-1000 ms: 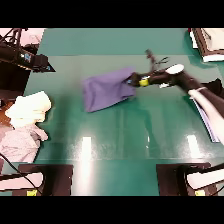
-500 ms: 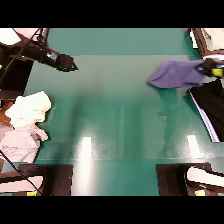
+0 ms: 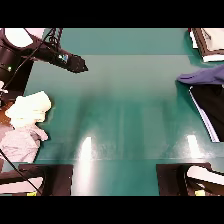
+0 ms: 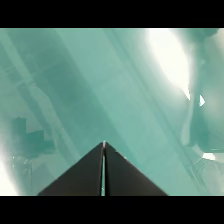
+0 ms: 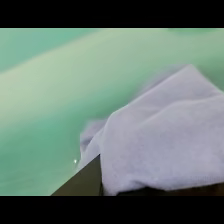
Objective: Fold the shirts.
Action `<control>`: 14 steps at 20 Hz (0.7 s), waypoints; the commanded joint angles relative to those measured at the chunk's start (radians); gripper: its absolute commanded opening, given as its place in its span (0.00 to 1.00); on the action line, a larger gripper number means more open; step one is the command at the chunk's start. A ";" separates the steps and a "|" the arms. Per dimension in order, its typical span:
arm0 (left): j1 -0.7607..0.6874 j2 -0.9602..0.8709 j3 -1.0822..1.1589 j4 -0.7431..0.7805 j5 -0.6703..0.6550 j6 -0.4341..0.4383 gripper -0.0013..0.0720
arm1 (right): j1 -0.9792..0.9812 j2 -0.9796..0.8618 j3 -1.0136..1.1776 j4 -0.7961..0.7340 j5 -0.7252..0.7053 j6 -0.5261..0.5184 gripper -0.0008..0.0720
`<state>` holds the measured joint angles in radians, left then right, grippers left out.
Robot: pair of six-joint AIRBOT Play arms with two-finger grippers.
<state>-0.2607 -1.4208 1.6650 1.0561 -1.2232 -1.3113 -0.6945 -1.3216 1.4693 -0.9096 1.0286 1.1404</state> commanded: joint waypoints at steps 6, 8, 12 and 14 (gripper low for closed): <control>-0.003 0.000 0.000 0.002 0.004 0.003 0.05 | -0.116 0.080 0.117 -0.011 0.161 0.052 0.03; -0.003 0.000 0.000 0.003 0.003 0.003 0.05 | -0.158 0.104 0.117 -0.011 0.208 0.068 0.03; -0.003 0.000 0.000 0.008 0.003 0.011 0.05 | -0.201 0.134 0.115 -0.214 0.330 0.193 0.03; -0.003 0.000 0.000 0.009 0.001 0.011 0.05 | -0.201 0.138 0.080 -0.331 0.396 0.232 0.03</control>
<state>-0.2638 -1.4208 1.6650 1.0626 -1.2198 -1.3041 -0.8787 -1.1969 1.5723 -1.0721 1.3167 1.2930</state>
